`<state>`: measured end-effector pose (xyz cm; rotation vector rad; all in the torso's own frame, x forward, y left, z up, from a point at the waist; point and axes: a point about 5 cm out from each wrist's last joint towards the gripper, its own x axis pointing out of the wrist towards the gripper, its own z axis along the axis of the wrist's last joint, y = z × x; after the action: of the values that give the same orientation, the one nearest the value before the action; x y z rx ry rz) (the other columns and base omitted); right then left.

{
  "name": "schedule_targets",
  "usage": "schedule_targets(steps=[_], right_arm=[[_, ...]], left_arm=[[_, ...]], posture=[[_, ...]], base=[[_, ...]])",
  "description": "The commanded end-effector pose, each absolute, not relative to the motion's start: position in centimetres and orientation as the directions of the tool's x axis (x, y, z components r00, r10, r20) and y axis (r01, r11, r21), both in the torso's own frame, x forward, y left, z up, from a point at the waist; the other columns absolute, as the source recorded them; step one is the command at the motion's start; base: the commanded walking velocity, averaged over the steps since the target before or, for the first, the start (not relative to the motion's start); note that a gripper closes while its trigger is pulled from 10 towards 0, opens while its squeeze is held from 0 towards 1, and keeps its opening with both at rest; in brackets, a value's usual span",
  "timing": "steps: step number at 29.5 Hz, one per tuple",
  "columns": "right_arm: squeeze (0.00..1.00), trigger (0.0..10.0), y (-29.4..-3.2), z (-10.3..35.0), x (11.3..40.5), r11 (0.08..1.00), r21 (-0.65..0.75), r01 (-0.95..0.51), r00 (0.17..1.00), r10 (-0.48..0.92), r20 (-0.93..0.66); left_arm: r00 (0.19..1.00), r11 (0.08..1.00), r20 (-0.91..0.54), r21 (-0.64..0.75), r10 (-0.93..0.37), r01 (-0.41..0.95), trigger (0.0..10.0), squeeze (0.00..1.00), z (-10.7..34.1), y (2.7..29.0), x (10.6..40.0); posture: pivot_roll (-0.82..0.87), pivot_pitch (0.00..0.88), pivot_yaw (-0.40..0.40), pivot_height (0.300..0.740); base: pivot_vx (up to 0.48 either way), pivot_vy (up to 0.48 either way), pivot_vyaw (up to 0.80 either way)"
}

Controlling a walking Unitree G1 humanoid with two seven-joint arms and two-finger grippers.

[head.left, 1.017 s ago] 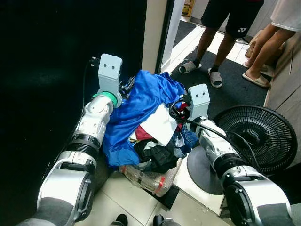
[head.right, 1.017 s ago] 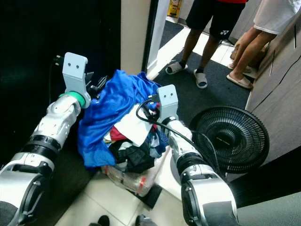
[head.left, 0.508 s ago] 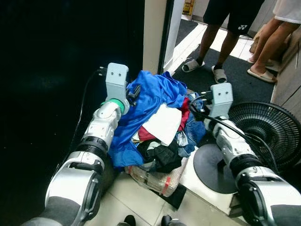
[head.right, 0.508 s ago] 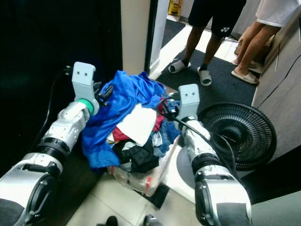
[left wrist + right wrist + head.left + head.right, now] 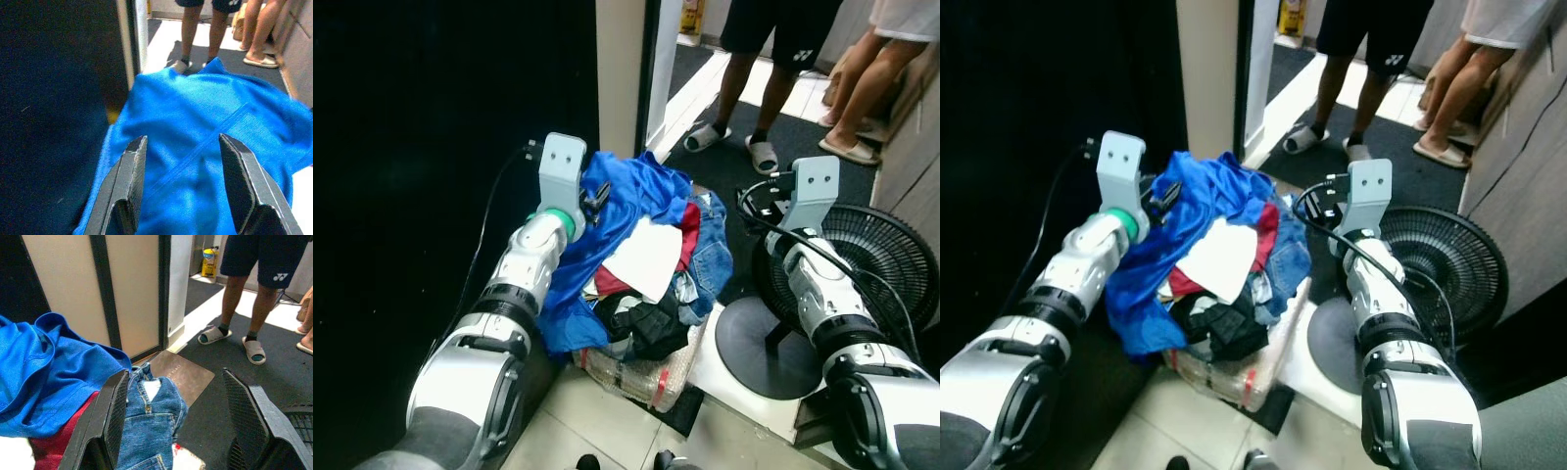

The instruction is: Clothes washing

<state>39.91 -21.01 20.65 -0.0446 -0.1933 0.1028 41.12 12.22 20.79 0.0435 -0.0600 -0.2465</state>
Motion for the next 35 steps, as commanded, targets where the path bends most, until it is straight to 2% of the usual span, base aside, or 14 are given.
schedule_targets(steps=[1,8,10,12,13,16,27,28,35], right_arm=[[0.00,10.0,-21.0,20.3,39.9,0.994,-0.044,-0.101,0.977,0.107,0.182],[0.00,10.0,-19.6,19.7,40.0,0.988,-0.037,-0.147,0.976,0.151,0.155],[0.00,10.0,-19.6,19.7,40.0,0.988,-0.037,-0.147,0.976,0.151,0.155],[0.00,10.0,-19.2,19.9,40.1,0.986,-0.032,-0.161,0.975,0.164,0.151],[0.00,10.0,-18.8,20.1,40.3,0.985,-0.028,-0.172,0.974,0.174,0.148],[0.00,10.0,-18.2,19.9,40.4,0.981,-0.021,-0.193,0.972,0.194,0.133],[0.00,10.0,-17.3,19.8,40.5,0.978,-0.018,-0.208,0.971,0.209,0.119],[0.00,10.0,-17.2,20.0,40.6,0.977,-0.016,-0.211,0.970,0.211,0.121],[0.00,10.0,-17.5,20.5,40.7,0.980,0.008,-0.201,0.972,0.198,0.129]], left_arm=[[0.971,0.970,0.023,0.054,-0.239,0.237,10.0,0.00,19.8,12.4,40.9],[0.972,0.971,0.034,0.067,-0.231,0.229,10.0,0.00,20.0,13.0,40.9],[0.972,0.971,0.034,0.067,-0.231,0.229,10.0,0.00,20.0,13.0,40.9],[0.973,0.973,0.044,0.067,-0.225,0.222,10.0,0.00,20.3,13.2,41.0],[0.975,0.975,0.056,0.069,-0.217,0.213,10.0,0.00,20.7,13.6,41.1],[0.978,0.979,0.073,0.075,-0.195,0.189,10.0,0.00,21.3,14.5,41.1],[0.983,0.986,0.090,0.071,-0.158,0.152,10.0,0.00,21.8,15.7,41.1],[0.985,0.988,0.094,0.069,-0.145,0.139,10.0,0.00,21.9,16.1,41.0],[0.991,0.994,0.102,0.064,-0.092,0.085,10.0,0.00,22.1,17.9,40.9]], posture=[[-0.15,0.085,0.044,0.740],[-0.12,0.174,0.000,0.740],[-0.12,0.174,0.000,0.740],[-0.12,0.199,-0.012,0.740],[-0.11,0.245,-0.028,0.740],[-0.09,0.275,-0.035,0.740],[-0.07,0.324,-0.047,0.740],[-0.07,0.348,-0.055,0.740],[-0.04,0.358,-0.048,0.740]], base=[[0.000,0.000,0.00],[0.000,0.000,0.00],[0.000,0.000,0.00],[0.000,0.000,0.00],[0.000,0.000,0.00],[0.000,0.000,0.00],[0.000,0.000,0.00],[0.000,0.000,0.00],[0.000,0.000,0.00]])
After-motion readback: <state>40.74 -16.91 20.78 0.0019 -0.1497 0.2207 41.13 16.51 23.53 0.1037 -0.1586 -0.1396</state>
